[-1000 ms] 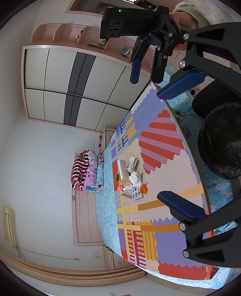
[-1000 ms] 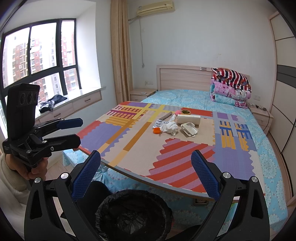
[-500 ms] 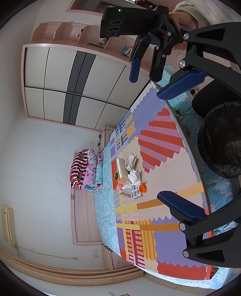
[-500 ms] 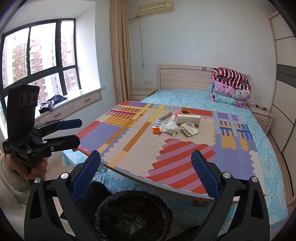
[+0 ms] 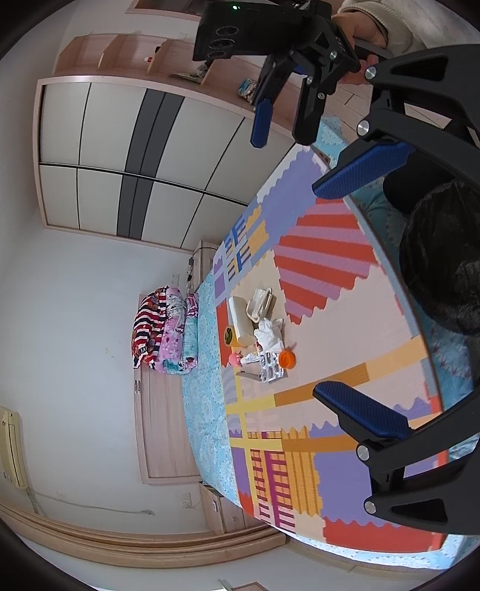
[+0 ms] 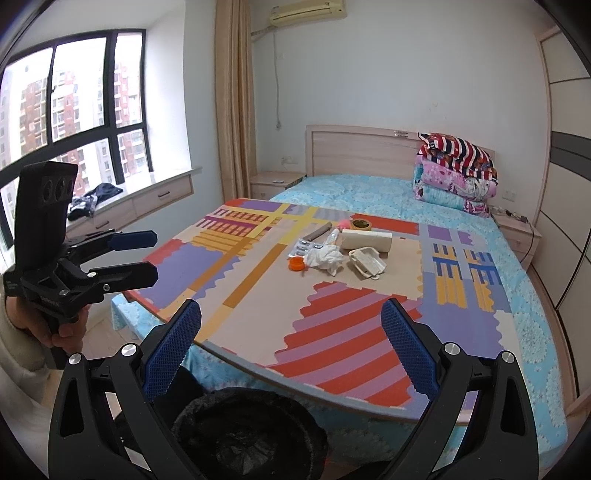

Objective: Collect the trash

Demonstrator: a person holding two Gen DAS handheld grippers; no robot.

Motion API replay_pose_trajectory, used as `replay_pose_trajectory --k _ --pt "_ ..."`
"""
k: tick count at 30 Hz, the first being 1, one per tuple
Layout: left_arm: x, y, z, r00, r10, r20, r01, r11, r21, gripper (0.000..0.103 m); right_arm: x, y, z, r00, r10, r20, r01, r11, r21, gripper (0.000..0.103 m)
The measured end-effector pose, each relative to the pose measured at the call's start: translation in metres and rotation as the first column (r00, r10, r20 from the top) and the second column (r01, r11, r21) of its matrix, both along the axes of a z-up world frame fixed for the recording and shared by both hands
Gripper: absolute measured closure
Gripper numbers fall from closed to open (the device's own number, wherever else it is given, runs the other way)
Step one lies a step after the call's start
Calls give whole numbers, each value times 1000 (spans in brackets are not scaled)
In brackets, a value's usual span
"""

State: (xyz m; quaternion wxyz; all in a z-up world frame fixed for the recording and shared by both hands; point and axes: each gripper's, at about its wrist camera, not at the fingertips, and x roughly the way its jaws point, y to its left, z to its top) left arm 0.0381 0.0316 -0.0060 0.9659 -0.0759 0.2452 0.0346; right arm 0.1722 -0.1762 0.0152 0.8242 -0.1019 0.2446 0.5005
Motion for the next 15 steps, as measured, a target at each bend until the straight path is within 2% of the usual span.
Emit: replay_pose_trajectory --k 7,9,13,15 --pt "37 22 -11 999 2 -50 -1 1000 31 8 32 17 -3 1000 -3 17 4 1000 -22 5" --pt "49 30 -16 997 12 -70 -9 999 37 8 43 24 -4 1000 4 18 -3 1000 -26 10" --pt "73 45 -27 994 19 -106 -15 999 43 9 64 35 -7 1000 2 25 -1 999 -34 11" --pt "84 52 -34 992 20 -123 -14 999 44 14 76 42 -9 1000 -2 28 3 999 -40 12"
